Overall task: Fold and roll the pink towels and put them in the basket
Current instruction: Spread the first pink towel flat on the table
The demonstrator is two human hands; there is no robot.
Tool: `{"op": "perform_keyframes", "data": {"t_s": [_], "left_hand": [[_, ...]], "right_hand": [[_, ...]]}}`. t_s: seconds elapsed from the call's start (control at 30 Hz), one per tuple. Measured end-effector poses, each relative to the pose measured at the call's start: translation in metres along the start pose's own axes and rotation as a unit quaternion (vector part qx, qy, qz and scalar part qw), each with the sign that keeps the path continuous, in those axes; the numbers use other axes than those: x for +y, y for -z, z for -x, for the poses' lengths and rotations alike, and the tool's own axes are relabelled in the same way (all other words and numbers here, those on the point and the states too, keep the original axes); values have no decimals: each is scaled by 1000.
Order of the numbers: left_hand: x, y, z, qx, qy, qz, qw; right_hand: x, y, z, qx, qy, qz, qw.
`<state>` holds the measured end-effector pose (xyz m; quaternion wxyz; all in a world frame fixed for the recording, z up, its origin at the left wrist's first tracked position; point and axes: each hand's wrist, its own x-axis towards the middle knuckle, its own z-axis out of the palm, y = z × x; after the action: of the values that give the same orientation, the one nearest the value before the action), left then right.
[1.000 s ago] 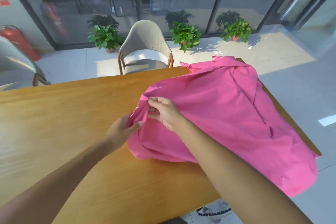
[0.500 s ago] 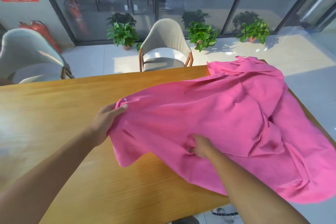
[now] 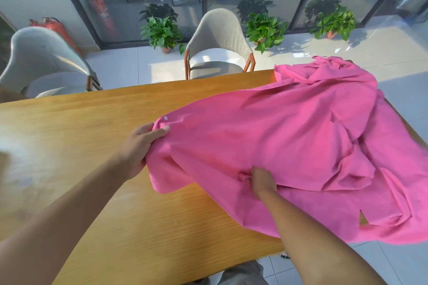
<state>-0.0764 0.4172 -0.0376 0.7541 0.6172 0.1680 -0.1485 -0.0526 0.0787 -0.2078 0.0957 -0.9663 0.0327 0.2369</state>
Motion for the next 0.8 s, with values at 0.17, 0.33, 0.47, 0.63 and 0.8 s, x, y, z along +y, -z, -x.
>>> {"op": "perform_keyframes", "data": {"t_s": [0.17, 0.33, 0.47, 0.63, 0.8], "left_hand": [[-1, 14, 5, -6, 15, -36, 999], [1, 26, 15, -55, 17, -14, 998], [8, 33, 22, -56, 1, 47, 997], [7, 51, 31, -95, -12, 80, 992], [-21, 72, 39, -38, 30, 91, 995]], "right_hand": [[-32, 31, -3, 69, 18, -138, 988], [-116, 104, -5, 146, 45, -304, 941], [-187, 143, 14, 142, 172, -360, 906], [-234, 127, 48, -36, 297, -298, 906], [-224, 76, 61, -182, 269, -233, 917]]}}
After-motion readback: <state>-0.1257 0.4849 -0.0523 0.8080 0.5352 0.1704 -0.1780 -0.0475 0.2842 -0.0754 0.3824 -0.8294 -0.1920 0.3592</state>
